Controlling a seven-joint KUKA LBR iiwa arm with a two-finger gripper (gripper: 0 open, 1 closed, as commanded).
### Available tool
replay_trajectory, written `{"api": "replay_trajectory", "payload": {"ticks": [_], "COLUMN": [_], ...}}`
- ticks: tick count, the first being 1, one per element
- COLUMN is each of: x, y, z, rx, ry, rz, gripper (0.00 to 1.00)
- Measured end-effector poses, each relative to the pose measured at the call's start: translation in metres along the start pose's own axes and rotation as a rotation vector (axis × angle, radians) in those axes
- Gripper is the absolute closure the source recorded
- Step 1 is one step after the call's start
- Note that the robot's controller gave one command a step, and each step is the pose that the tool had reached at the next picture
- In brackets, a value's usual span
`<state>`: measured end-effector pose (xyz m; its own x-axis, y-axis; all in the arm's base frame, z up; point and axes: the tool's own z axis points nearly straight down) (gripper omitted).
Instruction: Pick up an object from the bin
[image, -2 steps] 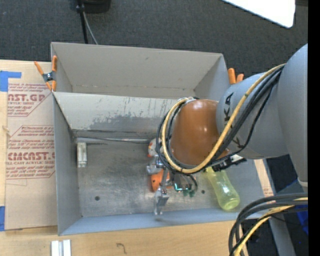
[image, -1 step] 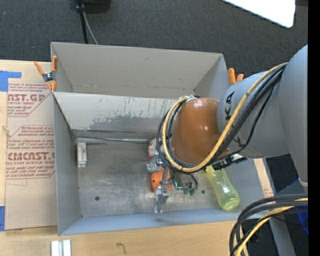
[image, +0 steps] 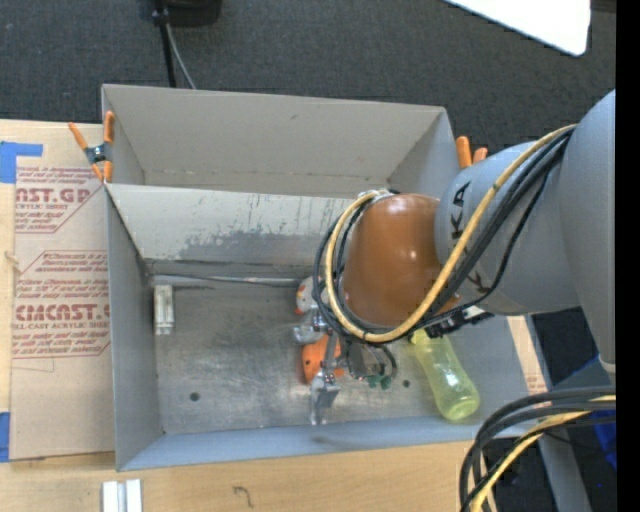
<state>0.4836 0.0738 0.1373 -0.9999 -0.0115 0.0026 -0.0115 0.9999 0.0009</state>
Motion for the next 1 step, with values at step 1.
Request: {"api": "replay_trajectory", "payload": {"ticks": [1], "x": [-0.0032], "y": [-0.0264], "z": [0.0277], "rx": [0.001], "ry": [-0.006], "rz": [-0.069], "gripper": [0.00]}}
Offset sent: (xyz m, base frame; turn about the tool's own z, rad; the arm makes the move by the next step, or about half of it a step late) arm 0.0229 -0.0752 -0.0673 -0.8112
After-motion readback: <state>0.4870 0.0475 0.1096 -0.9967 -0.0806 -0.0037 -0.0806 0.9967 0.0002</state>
